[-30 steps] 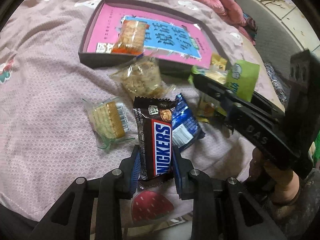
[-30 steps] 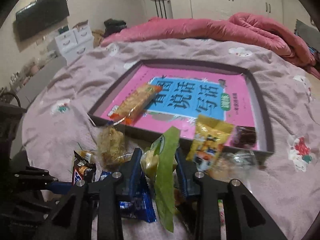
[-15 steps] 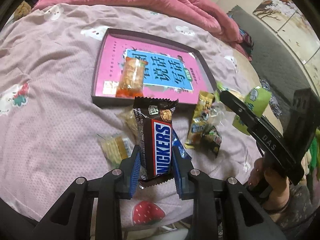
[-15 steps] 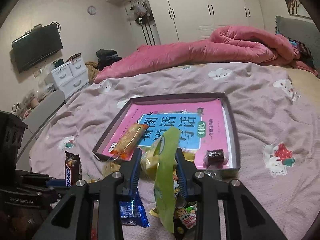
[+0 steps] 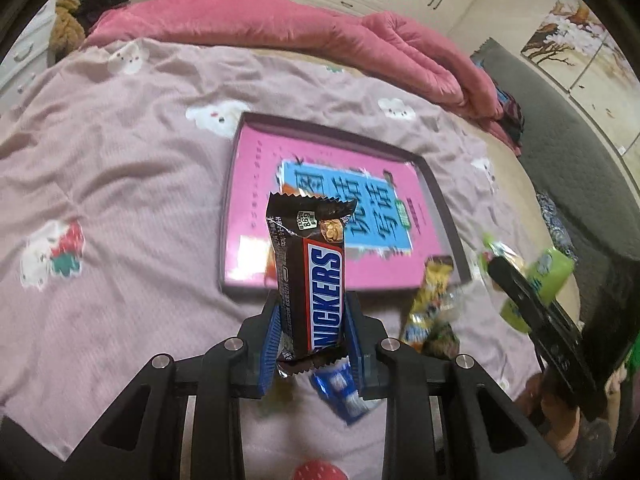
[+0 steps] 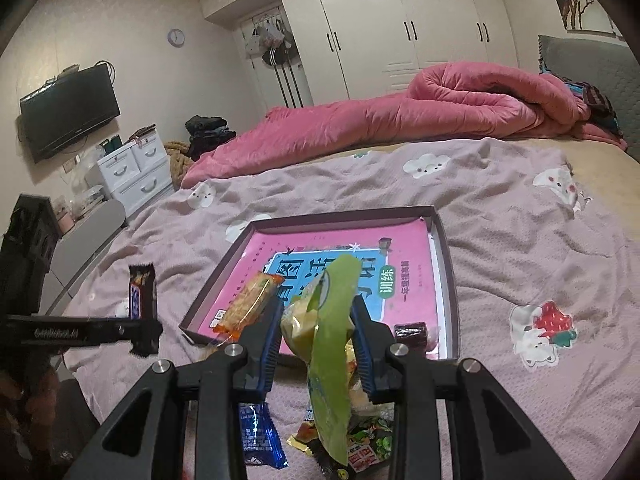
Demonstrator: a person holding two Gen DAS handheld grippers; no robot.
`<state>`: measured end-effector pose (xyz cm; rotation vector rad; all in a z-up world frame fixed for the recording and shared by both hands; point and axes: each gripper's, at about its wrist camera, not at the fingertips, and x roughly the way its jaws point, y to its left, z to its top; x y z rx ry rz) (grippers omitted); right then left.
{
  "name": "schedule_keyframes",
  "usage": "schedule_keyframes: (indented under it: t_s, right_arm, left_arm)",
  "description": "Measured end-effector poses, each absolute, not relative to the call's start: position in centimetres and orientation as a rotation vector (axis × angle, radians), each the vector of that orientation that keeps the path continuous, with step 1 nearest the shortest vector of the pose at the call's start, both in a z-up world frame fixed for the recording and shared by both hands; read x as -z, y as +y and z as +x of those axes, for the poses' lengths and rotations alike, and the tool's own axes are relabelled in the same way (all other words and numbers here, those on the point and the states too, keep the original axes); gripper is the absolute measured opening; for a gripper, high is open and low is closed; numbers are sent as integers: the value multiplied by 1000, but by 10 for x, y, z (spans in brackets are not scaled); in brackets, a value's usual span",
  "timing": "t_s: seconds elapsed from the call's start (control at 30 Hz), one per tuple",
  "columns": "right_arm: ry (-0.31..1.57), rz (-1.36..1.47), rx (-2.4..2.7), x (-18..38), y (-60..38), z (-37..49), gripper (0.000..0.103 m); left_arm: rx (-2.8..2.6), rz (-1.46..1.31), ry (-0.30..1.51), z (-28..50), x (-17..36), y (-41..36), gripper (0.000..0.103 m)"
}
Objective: Organize snacks
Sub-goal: 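Carry the Snickers bar over the tray with left tool while right tool carries the green packet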
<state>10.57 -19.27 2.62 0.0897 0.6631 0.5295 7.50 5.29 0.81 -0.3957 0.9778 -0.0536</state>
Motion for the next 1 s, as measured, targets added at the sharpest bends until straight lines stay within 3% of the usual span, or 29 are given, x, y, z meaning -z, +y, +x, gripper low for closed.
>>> schedule_keyframes:
  t_s: [1.0]
  right_arm:
    - [662,133,-458,-29,-207,129,33]
  left_arm:
    - [-28,-342,1050,152,34,69,30]
